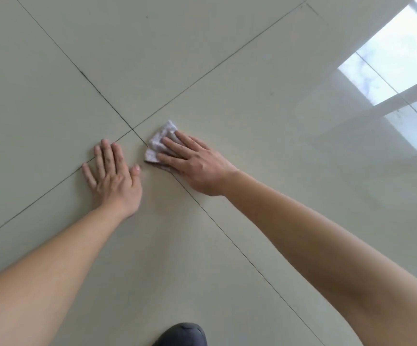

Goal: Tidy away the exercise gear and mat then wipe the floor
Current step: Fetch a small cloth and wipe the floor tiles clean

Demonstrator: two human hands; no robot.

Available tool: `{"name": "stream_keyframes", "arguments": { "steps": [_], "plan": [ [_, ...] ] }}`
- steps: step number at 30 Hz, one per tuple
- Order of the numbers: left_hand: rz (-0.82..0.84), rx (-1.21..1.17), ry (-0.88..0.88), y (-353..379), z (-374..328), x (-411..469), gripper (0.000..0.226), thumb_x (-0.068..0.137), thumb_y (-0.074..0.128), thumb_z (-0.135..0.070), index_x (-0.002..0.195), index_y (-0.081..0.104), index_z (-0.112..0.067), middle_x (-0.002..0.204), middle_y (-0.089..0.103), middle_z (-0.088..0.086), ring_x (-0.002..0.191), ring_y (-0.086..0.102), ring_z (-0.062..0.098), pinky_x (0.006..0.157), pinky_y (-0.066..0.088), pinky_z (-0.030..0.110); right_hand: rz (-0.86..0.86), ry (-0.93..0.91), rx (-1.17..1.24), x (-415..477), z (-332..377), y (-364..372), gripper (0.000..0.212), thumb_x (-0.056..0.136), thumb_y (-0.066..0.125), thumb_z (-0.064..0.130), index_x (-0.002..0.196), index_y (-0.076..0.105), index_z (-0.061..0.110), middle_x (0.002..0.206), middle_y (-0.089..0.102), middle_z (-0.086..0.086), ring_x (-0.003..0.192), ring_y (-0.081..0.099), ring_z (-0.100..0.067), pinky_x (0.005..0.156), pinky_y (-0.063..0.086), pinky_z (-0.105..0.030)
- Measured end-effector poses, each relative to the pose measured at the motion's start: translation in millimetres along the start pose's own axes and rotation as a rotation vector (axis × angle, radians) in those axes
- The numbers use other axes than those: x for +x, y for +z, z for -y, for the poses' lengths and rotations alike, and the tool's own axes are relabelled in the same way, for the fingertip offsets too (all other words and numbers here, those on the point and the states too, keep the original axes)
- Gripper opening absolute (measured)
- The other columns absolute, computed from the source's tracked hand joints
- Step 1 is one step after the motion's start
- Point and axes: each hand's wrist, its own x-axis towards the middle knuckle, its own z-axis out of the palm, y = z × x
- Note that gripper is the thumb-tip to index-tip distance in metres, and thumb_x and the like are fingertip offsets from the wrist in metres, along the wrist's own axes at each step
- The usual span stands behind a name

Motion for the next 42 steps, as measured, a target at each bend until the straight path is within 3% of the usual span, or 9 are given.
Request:
{"name": "stream_keyframes", "arguments": {
  "steps": [3,8,14,19,21,28,34,39,42],
  "plan": [
    [0.027,0.011,-0.002,-0.2,1.9,2.8,0.069,0.103,0.025,-0.039,0.155,-0.006,-0.008,0.163,-0.017,0.007,0.150,-0.018,0.020,0.117,-0.012,0.050,-0.045,0.055,-0.007,10.3,-54.3,-27.1,0.053,0.102,0.025,0.027,0.155,0.029,0.034,0.166,0.018,-0.001,0.154,0.011,-0.026,0.124,0.012,-0.042],
    [0.062,0.009,-0.002,-0.3,2.2,3.5,0.069,0.102,0.019,-0.042,0.154,-0.012,-0.009,0.161,-0.023,0.005,0.148,-0.024,0.019,0.117,-0.015,0.049,-0.141,0.974,0.223,32.8,-122.2,-60.1,0.058,0.102,0.034,0.023,0.157,0.019,0.029,0.168,0.002,-0.004,0.154,-0.005,-0.030,0.124,0.011,-0.046],
    [0.104,-0.007,0.003,-3.1,2.5,5.4,0.069,0.102,0.021,-0.042,0.154,-0.014,-0.011,0.160,-0.026,0.004,0.147,-0.027,0.018,0.117,-0.016,0.050,-0.127,0.403,0.183,72.3,-15.8,-36.9,0.052,0.104,0.040,0.025,0.155,0.031,0.035,0.166,0.018,-0.005,0.152,0.009,-0.037,0.122,0.019,-0.043],
    [0.075,-0.018,-0.003,-1.9,3.6,4.2,0.068,0.102,0.025,-0.040,0.156,-0.007,-0.013,0.162,-0.020,0.002,0.148,-0.021,0.017,0.117,-0.014,0.048,0.021,0.066,0.139,-41.1,26.6,5.1,0.056,0.101,0.037,0.020,0.155,0.030,0.035,0.167,0.015,0.000,0.155,0.004,-0.025,0.125,0.004,-0.037],
    [0.050,-0.032,-0.007,0.2,2.9,3.2,0.067,0.102,0.025,-0.040,0.156,-0.004,-0.013,0.163,-0.016,0.002,0.149,-0.018,0.016,0.118,-0.013,0.048,0.010,0.171,0.109,-94.5,-8.0,5.5,0.056,0.103,0.035,0.025,0.157,0.024,0.037,0.168,0.009,0.003,0.155,0.000,-0.021,0.125,0.005,-0.037],
    [-0.133,-0.110,-0.003,-3.5,-24.5,-3.9,0.076,0.085,0.025,-0.038,0.152,0.022,-0.001,0.163,0.010,0.016,0.151,0.006,0.030,0.118,0.004,0.060,-0.124,1.427,0.363,-263.9,-117.7,5.2,0.056,0.107,0.028,0.032,0.160,0.011,0.029,0.168,-0.004,-0.004,0.154,-0.006,-0.025,0.125,0.000,-0.035],
    [-0.084,-0.047,0.469,10.9,-161.4,-10.6,0.069,0.098,0.027,-0.044,0.156,0.010,-0.011,0.164,-0.005,0.012,0.151,-0.005,0.025,0.119,-0.008,0.050,-0.232,1.321,0.314,-211.6,-58.4,23.2,0.064,0.101,0.035,0.021,0.160,0.011,0.030,0.168,-0.006,-0.005,0.154,-0.006,-0.030,0.124,-0.003,-0.038],
    [0.007,-0.004,0.459,26.9,-256.8,-9.9,0.079,0.098,0.034,-0.049,0.155,0.000,-0.006,0.162,-0.013,0.017,0.150,-0.013,0.031,0.118,-0.007,0.056,-0.189,1.007,0.238,-233.6,-50.6,28.5,0.059,0.104,0.034,0.026,0.159,0.013,0.033,0.167,-0.002,0.004,0.154,-0.006,-0.022,0.123,-0.004,-0.036],
    [0.019,0.080,0.488,35.3,-291.2,1.6,0.087,0.095,0.027,-0.060,0.154,-0.007,-0.006,0.162,-0.016,0.018,0.149,-0.016,0.032,0.117,-0.009,0.060,-0.255,1.287,0.236,-304.0,-88.9,41.5,0.053,0.107,0.028,0.039,0.159,0.016,0.031,0.167,0.002,0.004,0.155,-0.001,-0.022,0.125,0.001,-0.039]
  ]
}}
